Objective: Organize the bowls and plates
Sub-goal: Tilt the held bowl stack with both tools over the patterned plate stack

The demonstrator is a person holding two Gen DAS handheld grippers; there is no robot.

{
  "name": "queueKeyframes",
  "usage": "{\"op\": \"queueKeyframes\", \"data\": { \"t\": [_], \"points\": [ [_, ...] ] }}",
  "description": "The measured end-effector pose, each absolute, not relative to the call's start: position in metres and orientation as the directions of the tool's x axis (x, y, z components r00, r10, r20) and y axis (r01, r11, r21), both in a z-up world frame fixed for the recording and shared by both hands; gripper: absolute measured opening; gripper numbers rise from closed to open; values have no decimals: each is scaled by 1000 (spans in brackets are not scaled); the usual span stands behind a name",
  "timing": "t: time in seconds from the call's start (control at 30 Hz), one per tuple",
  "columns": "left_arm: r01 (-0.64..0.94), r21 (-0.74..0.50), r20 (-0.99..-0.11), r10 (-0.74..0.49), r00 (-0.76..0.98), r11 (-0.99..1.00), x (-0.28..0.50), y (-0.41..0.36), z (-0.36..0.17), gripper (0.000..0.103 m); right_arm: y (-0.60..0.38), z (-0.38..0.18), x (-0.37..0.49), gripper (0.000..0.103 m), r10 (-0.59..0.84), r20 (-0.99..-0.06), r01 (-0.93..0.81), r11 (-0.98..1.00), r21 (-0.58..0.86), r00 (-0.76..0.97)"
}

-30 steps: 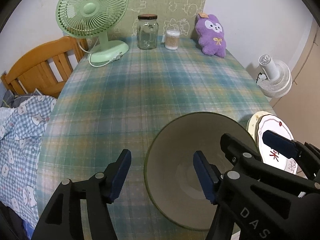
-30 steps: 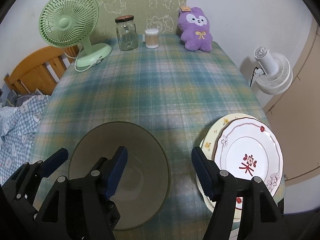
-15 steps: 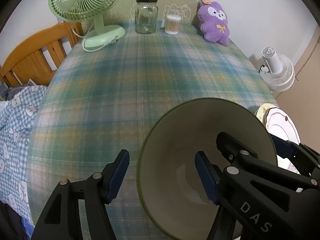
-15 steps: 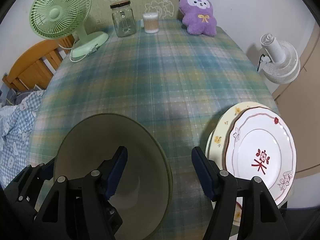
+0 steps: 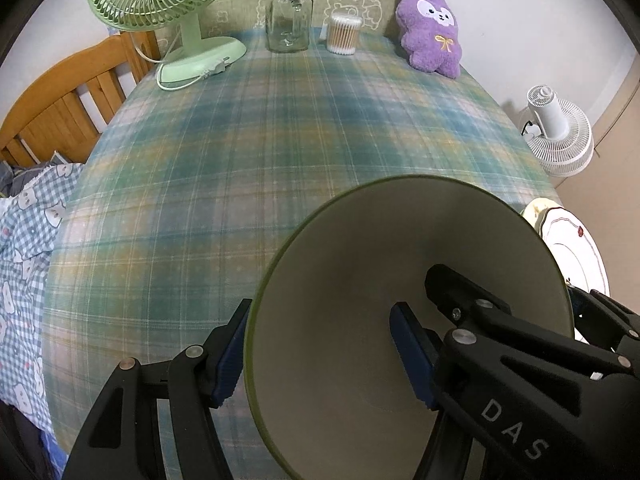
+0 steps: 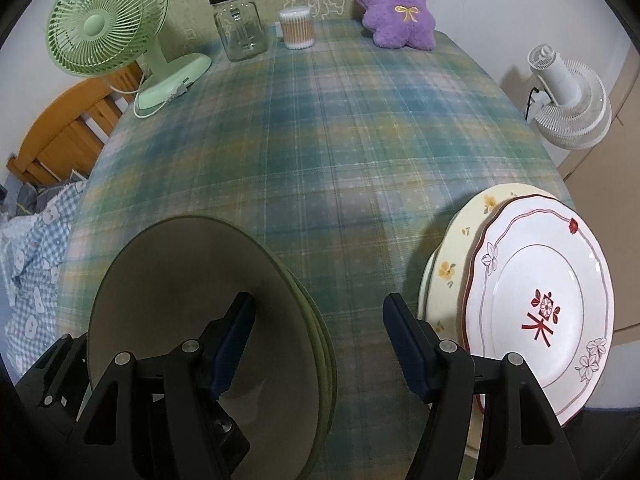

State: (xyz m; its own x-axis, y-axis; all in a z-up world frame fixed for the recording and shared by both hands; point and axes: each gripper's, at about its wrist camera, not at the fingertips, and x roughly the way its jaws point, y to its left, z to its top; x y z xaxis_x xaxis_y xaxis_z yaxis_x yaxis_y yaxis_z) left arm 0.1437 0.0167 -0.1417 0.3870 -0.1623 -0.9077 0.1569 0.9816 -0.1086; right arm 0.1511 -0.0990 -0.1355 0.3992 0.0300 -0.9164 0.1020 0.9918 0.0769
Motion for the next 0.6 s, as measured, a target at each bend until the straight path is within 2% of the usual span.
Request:
{"op": "queueKeyframes", "data": {
  "t": [0.23,0.37,0.43,0.6],
  "points": [
    [160,-99,-911,-154,383,982,145,15,-141,70,-101,-137,152,69,52,-918,105,989,101,393],
    [163,-90,-912,-147,384,983,143,13,-141,69,-96,-136,150,55,73,-916,84,990,115,394],
    [168,-105,-912,-162,378,980,144,13,-141,64,-92,-135,150,49,79,-916,60,992,112,394],
    [176,-125,-910,-184,372,976,143,14,-141,60,-91,-136,152,45,111,-918,44,990,138,382]
  ]
}}
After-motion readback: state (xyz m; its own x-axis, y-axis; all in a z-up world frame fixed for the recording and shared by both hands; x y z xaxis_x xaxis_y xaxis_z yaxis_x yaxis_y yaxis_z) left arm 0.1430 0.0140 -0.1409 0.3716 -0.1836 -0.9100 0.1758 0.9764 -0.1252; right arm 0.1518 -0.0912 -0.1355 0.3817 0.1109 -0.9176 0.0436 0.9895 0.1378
